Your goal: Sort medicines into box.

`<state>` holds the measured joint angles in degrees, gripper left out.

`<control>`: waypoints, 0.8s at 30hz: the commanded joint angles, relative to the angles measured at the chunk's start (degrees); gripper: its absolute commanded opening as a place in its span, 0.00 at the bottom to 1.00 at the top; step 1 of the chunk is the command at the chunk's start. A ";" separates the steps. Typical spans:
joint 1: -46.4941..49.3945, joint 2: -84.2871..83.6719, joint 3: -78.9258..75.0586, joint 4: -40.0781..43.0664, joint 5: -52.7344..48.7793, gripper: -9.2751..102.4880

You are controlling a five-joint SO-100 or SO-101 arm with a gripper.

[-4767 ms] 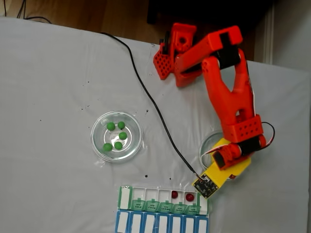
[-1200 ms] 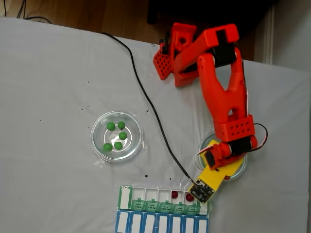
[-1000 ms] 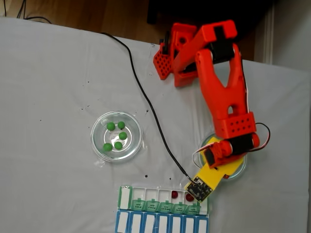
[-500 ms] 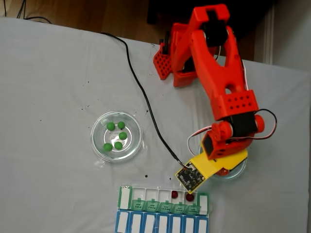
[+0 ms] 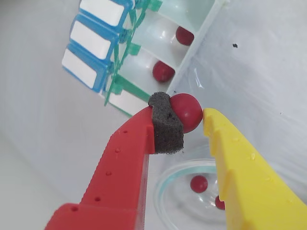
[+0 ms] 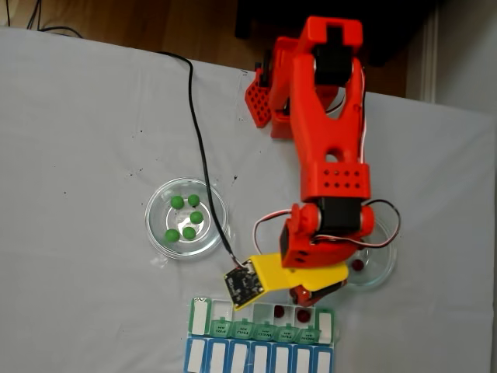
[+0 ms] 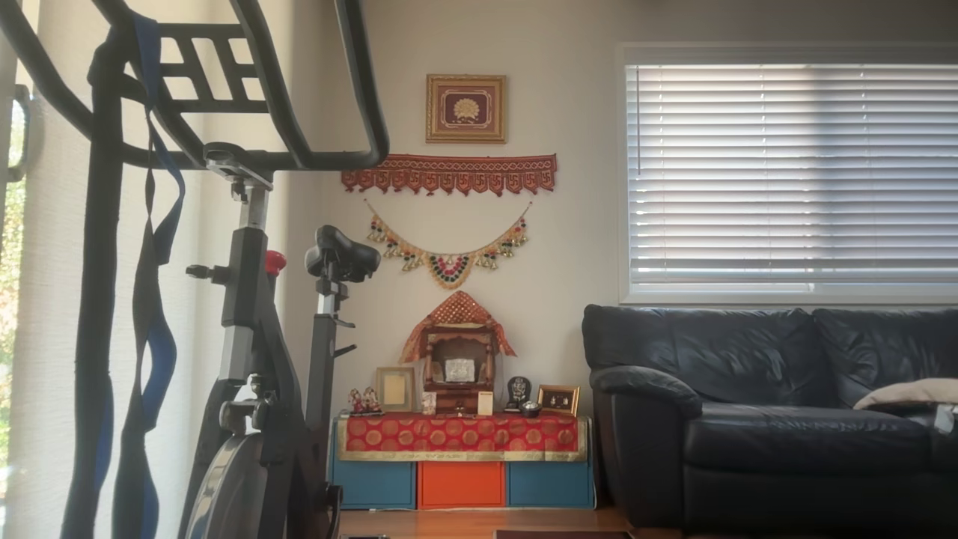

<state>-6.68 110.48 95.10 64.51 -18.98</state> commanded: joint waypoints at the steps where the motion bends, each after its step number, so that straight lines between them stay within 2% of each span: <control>1: 1.76 0.88 -4.66 -2.02 -0.62 0.09; 14: 7.38 -8.09 -8.17 -6.50 -2.37 0.09; 24: 6.86 -9.40 -9.14 -7.03 -1.93 0.09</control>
<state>0.70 99.84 91.58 58.27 -21.18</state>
